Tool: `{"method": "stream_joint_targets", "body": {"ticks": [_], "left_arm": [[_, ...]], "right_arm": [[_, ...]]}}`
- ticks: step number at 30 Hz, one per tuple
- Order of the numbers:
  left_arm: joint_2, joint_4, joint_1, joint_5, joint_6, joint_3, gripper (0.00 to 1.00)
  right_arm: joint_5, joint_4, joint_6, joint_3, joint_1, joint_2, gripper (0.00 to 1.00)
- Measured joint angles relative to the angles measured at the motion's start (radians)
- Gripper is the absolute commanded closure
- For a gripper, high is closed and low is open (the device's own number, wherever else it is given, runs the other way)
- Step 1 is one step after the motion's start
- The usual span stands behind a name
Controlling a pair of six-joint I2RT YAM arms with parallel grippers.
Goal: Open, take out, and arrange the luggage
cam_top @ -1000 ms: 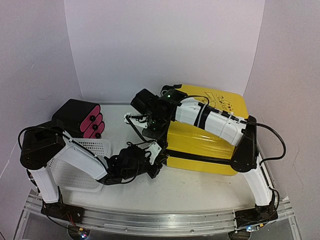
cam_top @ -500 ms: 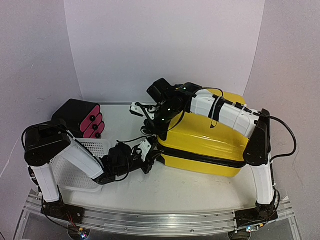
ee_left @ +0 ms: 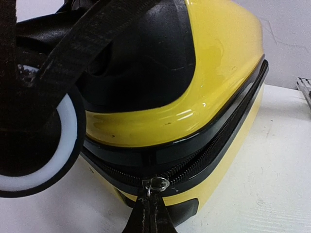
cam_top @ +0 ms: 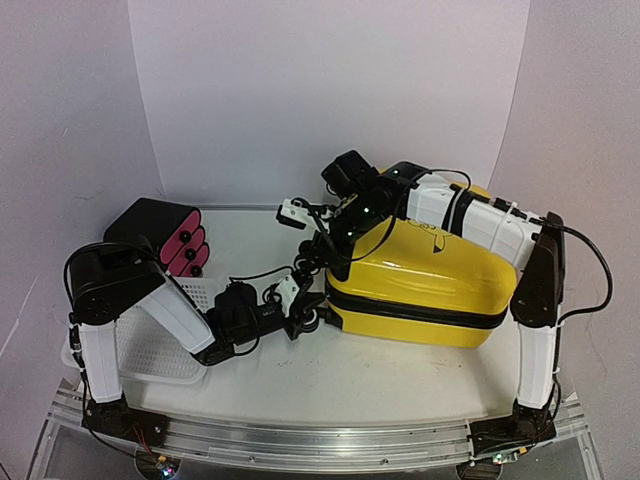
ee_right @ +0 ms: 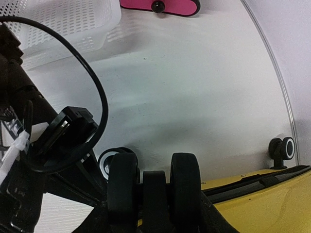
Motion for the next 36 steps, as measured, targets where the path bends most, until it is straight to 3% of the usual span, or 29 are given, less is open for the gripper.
{"method": "stream_joint_targets", "body": {"ticks": [15, 25, 36], "left_arm": [[0.057, 0.023, 0.081, 0.243, -0.082, 0.058, 1.00], [0.114, 0.013, 0.109, 0.357, -0.202, 0.135, 1.00], [0.134, -0.111, 0.110, 0.324, -0.377, 0.237, 1.00]], "right_arm": [[-0.088, -0.106, -0.070, 0.010, -0.029, -0.010, 1.00], [-0.127, -0.129, -0.127, -0.091, -0.042, -0.082, 1.00], [-0.150, -0.167, -0.173, -0.206, -0.032, -0.167, 1.00]]}}
